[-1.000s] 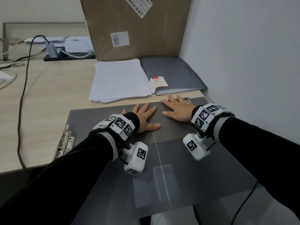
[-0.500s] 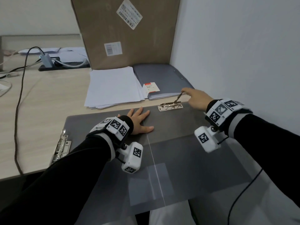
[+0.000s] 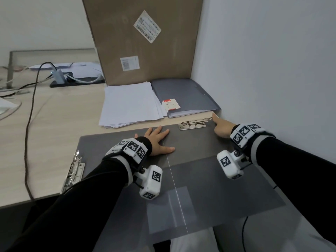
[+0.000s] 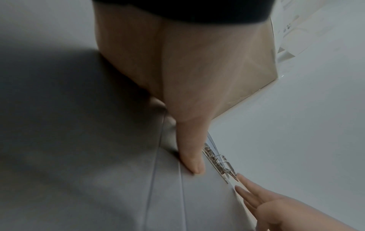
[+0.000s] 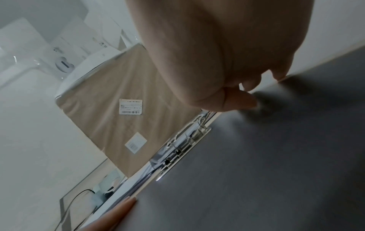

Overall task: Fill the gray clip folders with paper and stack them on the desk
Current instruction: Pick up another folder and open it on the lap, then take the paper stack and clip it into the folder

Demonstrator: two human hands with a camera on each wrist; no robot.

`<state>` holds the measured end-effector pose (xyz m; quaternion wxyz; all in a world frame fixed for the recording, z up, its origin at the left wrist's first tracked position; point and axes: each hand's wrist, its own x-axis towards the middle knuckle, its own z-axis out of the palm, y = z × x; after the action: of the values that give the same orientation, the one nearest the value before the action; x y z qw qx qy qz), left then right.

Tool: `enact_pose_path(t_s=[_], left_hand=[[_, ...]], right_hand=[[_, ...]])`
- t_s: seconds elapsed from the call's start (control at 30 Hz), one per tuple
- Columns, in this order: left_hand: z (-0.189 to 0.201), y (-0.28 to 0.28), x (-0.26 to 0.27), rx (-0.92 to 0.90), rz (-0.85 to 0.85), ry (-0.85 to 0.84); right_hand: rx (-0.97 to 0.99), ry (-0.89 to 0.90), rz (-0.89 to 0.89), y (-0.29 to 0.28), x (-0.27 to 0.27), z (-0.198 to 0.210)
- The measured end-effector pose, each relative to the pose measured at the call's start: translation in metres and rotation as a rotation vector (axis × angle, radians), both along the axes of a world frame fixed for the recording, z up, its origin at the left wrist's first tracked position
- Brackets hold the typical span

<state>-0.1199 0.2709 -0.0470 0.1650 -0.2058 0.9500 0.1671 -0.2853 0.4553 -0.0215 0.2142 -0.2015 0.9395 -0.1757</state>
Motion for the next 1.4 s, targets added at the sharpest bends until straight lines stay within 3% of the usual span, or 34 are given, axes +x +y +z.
enact_pose_path(t_s=[0.17, 0.33, 0.47, 0.6, 0.8, 1.0, 1.23, 1.4], left_hand=[[0.007, -0.002, 0.002, 0.118, 0.095, 0.086], [0.023, -0.016, 0.008, 0.354, 0.263, 0.370], [0.039, -0.051, 0.011, 0.376, 0.411, 0.522], [0.041, -0.104, 0.016, 0.364, 0.665, 0.635], [0.034, -0.155, 0.013, 0.296, 0.894, 0.468], [0.027, -0.164, 0.000, 0.357, 0.866, 0.369], [0.035, -0.154, -0.009, 0.366, 0.806, 0.359], [0.036, -0.151, -0.015, 0.373, 0.869, 0.347]], right_hand=[[-0.208, 0.068, -0.042, -0.010, 0.010, 0.014], [-0.457, 0.098, 0.013, -0.051, 0.024, 0.032], [-0.461, 0.027, 0.116, -0.105, 0.040, 0.034], [-0.412, -0.048, 0.146, -0.151, 0.042, 0.026], [-0.295, -0.098, 0.118, -0.192, 0.029, 0.013], [-0.213, -0.175, 0.101, -0.209, 0.018, -0.001], [-0.264, -0.236, 0.094, -0.205, 0.004, -0.007], [-0.302, -0.276, 0.069, -0.202, 0.002, -0.007]])
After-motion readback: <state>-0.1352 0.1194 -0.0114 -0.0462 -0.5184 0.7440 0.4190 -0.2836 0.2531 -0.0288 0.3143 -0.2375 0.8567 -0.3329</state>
